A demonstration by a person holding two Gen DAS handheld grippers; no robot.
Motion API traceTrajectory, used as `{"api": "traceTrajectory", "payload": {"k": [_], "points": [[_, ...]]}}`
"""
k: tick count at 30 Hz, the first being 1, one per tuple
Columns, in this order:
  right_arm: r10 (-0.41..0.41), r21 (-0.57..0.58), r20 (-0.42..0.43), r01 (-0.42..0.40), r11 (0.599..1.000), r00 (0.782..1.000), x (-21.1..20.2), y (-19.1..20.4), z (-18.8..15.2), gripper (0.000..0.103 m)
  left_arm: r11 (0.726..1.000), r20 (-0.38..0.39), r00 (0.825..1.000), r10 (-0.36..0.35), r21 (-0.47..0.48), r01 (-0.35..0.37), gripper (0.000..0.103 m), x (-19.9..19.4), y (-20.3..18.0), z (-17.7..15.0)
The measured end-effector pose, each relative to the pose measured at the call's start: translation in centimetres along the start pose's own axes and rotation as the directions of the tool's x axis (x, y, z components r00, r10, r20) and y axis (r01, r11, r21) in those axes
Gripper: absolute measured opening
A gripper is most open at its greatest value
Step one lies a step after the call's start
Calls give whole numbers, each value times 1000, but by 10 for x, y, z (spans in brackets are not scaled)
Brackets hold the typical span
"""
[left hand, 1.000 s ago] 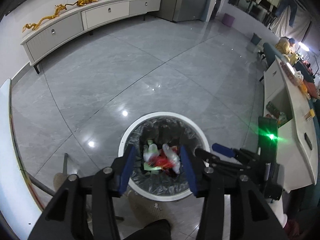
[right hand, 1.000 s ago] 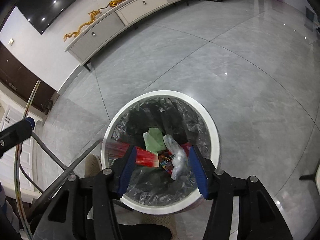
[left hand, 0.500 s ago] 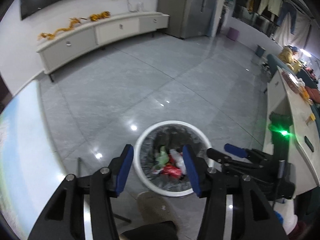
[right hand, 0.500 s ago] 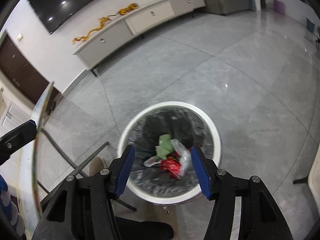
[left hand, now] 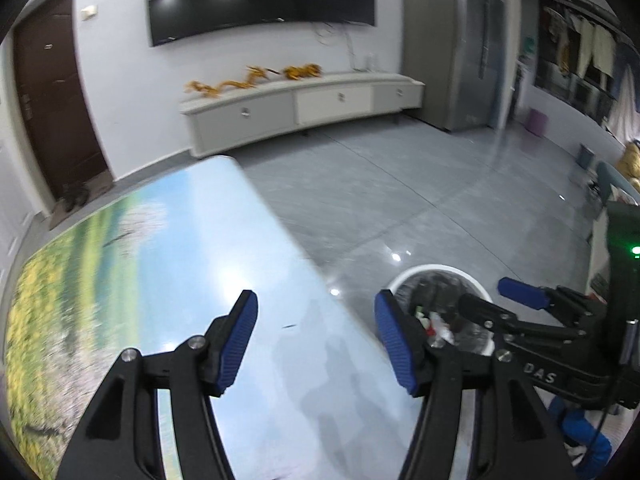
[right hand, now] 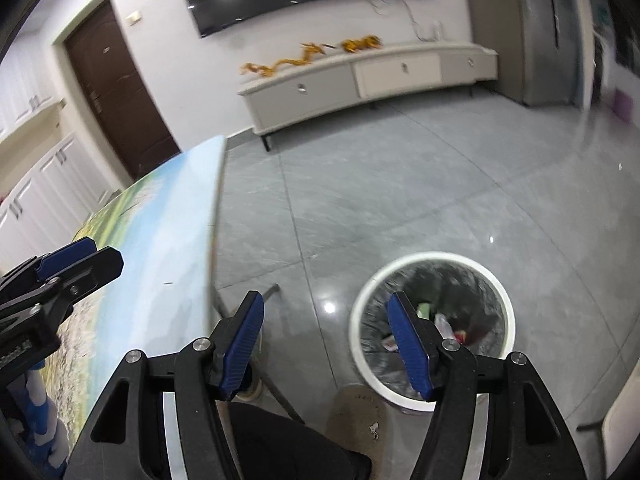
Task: Collect trash
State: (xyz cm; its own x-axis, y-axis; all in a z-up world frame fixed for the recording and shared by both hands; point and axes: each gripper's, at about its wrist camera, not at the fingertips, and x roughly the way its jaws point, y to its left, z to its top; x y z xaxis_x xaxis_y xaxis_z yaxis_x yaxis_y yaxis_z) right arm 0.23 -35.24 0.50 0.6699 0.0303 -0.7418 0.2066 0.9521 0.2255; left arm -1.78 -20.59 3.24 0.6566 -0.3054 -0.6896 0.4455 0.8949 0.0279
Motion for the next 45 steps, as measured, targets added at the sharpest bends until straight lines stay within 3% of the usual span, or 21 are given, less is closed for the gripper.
{"api": "traceTrajectory", "payload": {"k": [7, 11, 19, 29, 45], "points": [[-25, -98, 73, 32, 995, 997, -23, 50, 0, 68, 995, 52, 995, 87, -48, -85, 60, -32, 38, -18], [-40, -148, 109, 56, 987, 993, -34, 74, -4, 68, 989, 68, 989, 132, -78, -126, 70, -46, 55, -28], [-66, -186, 161, 96, 978, 985, -50, 102, -11, 78, 976, 106, 979, 175, -147, -158, 72, -66, 84, -44], [-108, -166, 208, 143, 976, 972, -60, 99, -18, 98, 970, 131, 973, 190, -175, -166, 72, -77, 89, -52], [-191, -78, 223, 213, 974, 956, -56, 54, -19, 102, 971, 103, 975, 196, -159, -178, 73, -56, 75, -49]]}}
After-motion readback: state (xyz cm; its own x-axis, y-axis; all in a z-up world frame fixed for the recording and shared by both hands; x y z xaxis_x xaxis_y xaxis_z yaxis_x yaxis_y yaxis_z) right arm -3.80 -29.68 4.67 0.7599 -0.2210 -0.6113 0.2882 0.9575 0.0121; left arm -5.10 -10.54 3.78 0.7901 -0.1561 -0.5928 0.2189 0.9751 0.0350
